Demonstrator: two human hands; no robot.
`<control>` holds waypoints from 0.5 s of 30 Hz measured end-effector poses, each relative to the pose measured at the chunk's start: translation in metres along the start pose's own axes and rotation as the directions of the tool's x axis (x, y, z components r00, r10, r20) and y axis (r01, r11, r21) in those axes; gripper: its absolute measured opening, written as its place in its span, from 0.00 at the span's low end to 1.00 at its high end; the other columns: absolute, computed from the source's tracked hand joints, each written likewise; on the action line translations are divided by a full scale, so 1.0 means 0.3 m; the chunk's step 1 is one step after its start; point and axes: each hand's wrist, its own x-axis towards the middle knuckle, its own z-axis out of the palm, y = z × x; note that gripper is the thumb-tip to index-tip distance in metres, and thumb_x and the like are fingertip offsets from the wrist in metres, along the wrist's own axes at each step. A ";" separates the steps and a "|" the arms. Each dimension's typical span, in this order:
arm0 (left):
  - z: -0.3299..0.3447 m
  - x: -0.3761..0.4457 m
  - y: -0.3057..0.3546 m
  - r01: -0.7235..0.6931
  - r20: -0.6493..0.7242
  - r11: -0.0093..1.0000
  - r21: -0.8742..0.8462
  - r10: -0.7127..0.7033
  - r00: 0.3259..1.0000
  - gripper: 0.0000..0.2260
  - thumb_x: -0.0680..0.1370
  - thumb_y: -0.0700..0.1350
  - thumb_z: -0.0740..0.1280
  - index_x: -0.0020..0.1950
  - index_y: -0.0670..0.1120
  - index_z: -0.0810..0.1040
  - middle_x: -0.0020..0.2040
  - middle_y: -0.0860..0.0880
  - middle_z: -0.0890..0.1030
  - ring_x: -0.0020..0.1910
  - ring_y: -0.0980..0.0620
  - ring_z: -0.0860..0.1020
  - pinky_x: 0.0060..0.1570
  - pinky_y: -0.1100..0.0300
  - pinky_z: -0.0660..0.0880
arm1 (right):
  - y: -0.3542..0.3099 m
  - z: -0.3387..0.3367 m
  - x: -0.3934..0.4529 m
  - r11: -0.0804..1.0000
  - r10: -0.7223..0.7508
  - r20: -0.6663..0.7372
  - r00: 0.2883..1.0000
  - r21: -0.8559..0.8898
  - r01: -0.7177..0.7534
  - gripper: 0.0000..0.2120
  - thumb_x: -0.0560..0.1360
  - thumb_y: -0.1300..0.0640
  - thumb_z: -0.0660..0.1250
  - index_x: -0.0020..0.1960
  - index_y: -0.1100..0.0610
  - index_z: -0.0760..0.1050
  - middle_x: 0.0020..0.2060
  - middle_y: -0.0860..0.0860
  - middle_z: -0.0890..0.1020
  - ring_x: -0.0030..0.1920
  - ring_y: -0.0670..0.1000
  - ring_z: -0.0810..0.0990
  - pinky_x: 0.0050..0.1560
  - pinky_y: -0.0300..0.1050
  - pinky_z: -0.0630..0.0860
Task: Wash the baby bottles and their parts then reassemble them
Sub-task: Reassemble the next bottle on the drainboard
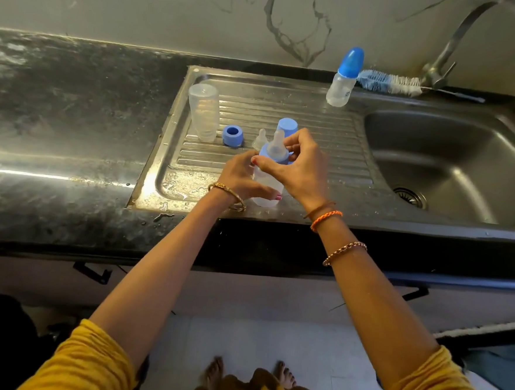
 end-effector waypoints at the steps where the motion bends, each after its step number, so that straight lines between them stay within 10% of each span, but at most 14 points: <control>1: 0.000 0.002 -0.001 -0.002 0.005 1.000 0.010 0.002 1.000 0.36 0.49 0.57 0.75 0.51 0.39 0.79 0.48 0.39 0.81 0.49 0.41 0.79 0.51 0.42 0.75 | 0.004 0.003 -0.005 1.000 0.005 0.005 1.000 0.029 -0.006 0.21 0.63 0.52 0.78 0.42 0.52 0.66 0.36 0.43 0.73 0.36 0.39 0.71 0.36 0.25 0.67; 7: -0.003 0.005 0.000 0.004 0.026 1.000 -0.002 -0.004 1.000 0.38 0.48 0.59 0.74 0.52 0.39 0.77 0.46 0.43 0.80 0.43 0.50 0.75 0.45 0.52 0.74 | 0.014 -0.013 -0.030 0.986 0.011 0.065 0.998 0.168 -0.022 0.28 0.67 0.59 0.73 0.65 0.61 0.69 0.60 0.54 0.76 0.58 0.47 0.74 0.59 0.40 0.72; 15: -0.002 0.015 -0.001 -0.008 0.026 0.999 0.037 0.007 1.000 0.38 0.48 0.59 0.73 0.54 0.41 0.78 0.48 0.45 0.82 0.48 0.47 0.81 0.51 0.48 0.77 | 0.006 0.018 -0.032 0.998 0.029 0.049 0.998 0.057 -0.032 0.32 0.63 0.51 0.78 0.63 0.61 0.71 0.55 0.53 0.73 0.51 0.46 0.72 0.49 0.26 0.68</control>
